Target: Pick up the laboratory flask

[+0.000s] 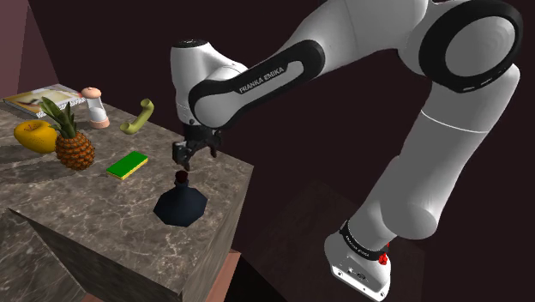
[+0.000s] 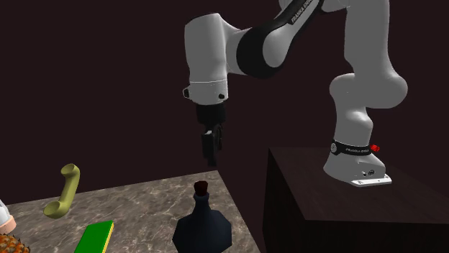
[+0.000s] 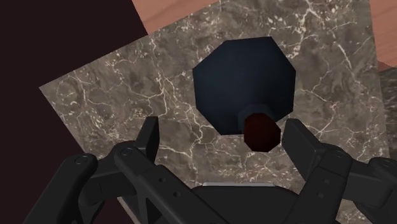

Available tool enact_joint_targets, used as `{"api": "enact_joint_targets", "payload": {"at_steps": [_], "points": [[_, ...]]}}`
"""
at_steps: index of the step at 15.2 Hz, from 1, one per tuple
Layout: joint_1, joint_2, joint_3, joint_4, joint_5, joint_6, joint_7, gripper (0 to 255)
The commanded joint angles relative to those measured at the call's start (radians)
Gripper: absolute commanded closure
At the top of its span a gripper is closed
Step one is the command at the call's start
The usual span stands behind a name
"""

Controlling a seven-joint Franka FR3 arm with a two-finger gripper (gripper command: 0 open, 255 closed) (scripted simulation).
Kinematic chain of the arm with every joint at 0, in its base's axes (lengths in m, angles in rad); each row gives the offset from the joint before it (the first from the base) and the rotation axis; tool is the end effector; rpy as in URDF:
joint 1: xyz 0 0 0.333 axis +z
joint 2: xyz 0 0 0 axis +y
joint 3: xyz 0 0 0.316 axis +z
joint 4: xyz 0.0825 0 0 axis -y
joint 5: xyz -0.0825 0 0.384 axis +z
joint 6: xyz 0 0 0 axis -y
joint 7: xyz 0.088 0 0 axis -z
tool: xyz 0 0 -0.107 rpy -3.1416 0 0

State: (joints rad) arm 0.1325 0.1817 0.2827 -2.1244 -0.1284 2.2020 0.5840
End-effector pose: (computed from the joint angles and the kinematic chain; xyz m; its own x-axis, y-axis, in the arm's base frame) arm 0.5104 0.2182 0.3208 0.9942 -0.0923 -0.0555 -0.0870 -0.9920 0.0912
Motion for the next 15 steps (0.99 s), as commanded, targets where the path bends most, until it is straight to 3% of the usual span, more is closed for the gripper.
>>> {"api": "enact_joint_targets", "payload": {"at_steps": [1,5,14,15], "points": [[0.016,0.080,0.000,0.061,-0.030,0.018,0.032,0],[0.054,0.222,-0.010,0.180,-0.079,0.037,0.080,0],[0.066,0.291,-0.027,0.171,-0.108,0.114,0.102,0],[0.065,0.291,-0.027,0.169,-0.108,0.115,0.101,255]]}}
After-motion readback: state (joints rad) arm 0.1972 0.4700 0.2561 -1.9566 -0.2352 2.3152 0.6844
